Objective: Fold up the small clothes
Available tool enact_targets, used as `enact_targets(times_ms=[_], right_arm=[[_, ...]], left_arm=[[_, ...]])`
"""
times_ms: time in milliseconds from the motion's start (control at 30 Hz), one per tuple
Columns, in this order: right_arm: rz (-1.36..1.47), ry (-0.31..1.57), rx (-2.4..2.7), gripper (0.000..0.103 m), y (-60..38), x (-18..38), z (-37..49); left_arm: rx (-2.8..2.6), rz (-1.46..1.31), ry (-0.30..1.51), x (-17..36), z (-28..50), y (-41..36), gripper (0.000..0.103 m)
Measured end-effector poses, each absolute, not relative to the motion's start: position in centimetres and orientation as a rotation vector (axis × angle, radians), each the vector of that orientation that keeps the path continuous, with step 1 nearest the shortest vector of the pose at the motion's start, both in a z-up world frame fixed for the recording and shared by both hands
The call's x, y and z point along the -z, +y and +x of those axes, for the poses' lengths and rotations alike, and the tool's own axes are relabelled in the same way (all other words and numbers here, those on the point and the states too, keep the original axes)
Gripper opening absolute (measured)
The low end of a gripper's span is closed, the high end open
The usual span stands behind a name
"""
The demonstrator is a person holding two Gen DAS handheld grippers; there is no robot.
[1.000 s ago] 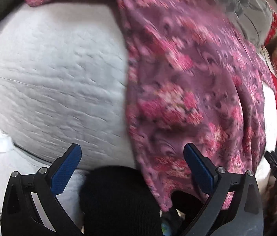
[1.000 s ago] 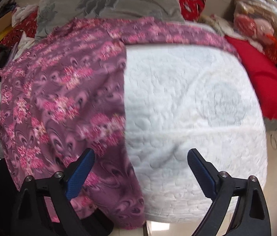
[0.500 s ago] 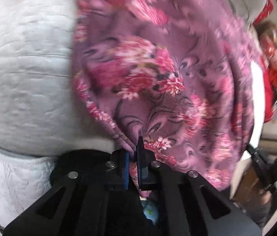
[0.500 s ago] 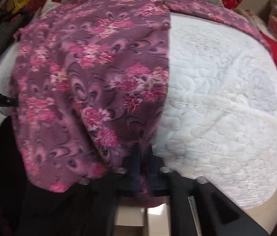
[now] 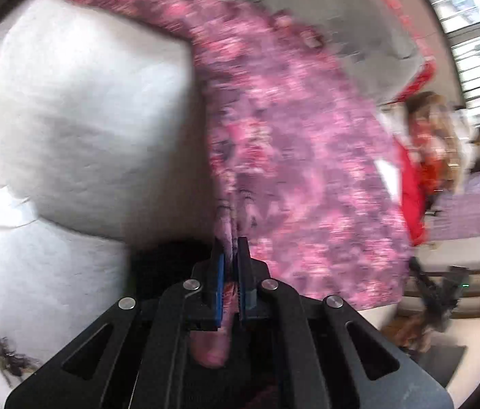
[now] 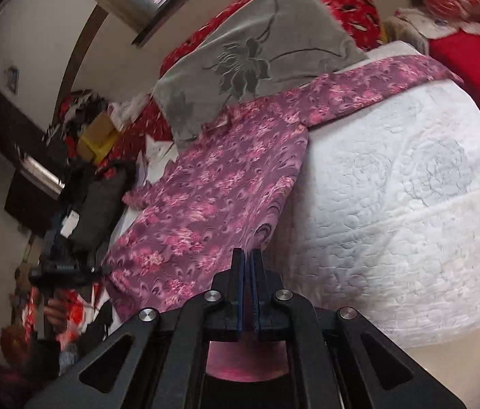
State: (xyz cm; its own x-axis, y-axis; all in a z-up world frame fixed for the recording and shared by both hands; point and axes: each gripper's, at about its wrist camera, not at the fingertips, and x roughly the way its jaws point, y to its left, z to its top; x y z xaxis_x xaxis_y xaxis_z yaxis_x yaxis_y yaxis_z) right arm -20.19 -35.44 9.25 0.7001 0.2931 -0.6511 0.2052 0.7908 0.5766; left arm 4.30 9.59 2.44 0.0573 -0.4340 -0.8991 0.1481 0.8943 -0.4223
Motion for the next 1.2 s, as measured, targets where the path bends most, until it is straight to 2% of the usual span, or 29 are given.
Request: enact_targets(times_ms=[100,233,267,300,333,367,400,467,567,600,633,667,700,767,933,1000,1133,1167,1200], right_arm=[[0.708,0.886,0.033,0.003,-36.3,-6.1,-19.9],[0.711,1.056,0.178,0.003,-37.0,-0.4,-19.5],[0.718,1.072,0.198,0.010,-37.2,0.4,-19.5],[0.737,1.086,0.207,0.010,-37.6,1.0,-19.5],[0.749,1.091,0.213,0.011,-37.9,1.4,-19.4],[0.762,1.089,0.219,0.017,-38.1,1.5,-19.3],[0.771,1.084,0.219,0.031,-38.3,1.6,-19.2],[0.765,1.075,0.227,0.052,-38.3,2.0,-18.6],[0.721,1.117,0.230,0.053,-37.4,3.6,-17.7],[0.711,1.146,0.211,0.052,-36.8,4.3,-17.2],[0.702,1.169,0.190,0.048,-36.4,5.0,-17.1],[0.679,1.198,0.175,0.030,-35.7,5.4,-16.7],[0.645,1.217,0.156,0.006,-34.9,5.7,-16.3],[0.644,1.186,0.108,0.006,-34.4,5.1,-16.5],[0.640,1.057,0.131,0.005,-35.9,0.7,-19.5],[0.661,1.078,0.167,0.001,-37.2,1.2,-20.6],[0.714,1.175,0.247,0.002,-37.9,4.0,-20.8],[0.725,1.168,0.255,0.002,-37.9,3.9,-20.6],[0.727,1.148,0.249,0.005,-37.8,3.4,-20.2]], left_arm=[[0.365,-0.208,1.505,2.2,4.2,10.9,0.004],[0.390,-0.314,1.539,4.7,3.1,13.0,0.007],[0.424,-0.356,1.543,5.0,3.0,13.3,0.015],[0.450,-0.386,1.543,4.7,2.7,13.5,0.034],[0.469,-0.408,1.540,5.0,2.6,13.3,0.046],[0.473,-0.415,1.536,5.3,2.7,12.9,0.063],[0.475,-0.412,1.530,5.7,2.8,12.7,0.064],[0.483,-0.408,1.559,6.8,3.0,12.5,0.064],[0.473,-0.447,1.625,8.8,3.0,12.1,0.063],[0.469,-0.444,1.632,9.1,3.0,11.7,0.059],[0.463,-0.430,1.629,9.0,3.0,11.5,0.051],[0.469,-0.414,1.628,8.7,2.8,11.6,0.024],[0.472,-0.398,1.626,8.4,2.6,11.7,0.016],[0.494,-0.395,1.601,7.0,2.2,12.2,0.005],[0.486,-0.365,1.591,6.2,1.8,13.3,0.004],[0.469,-0.357,1.583,6.4,2.4,13.9,0.004],[0.439,-0.361,1.483,3.9,5.5,14.3,0.005],[0.439,-0.370,1.450,3.1,6.5,14.6,0.009],[0.439,-0.382,1.406,2.0,8.1,14.6,0.017]])
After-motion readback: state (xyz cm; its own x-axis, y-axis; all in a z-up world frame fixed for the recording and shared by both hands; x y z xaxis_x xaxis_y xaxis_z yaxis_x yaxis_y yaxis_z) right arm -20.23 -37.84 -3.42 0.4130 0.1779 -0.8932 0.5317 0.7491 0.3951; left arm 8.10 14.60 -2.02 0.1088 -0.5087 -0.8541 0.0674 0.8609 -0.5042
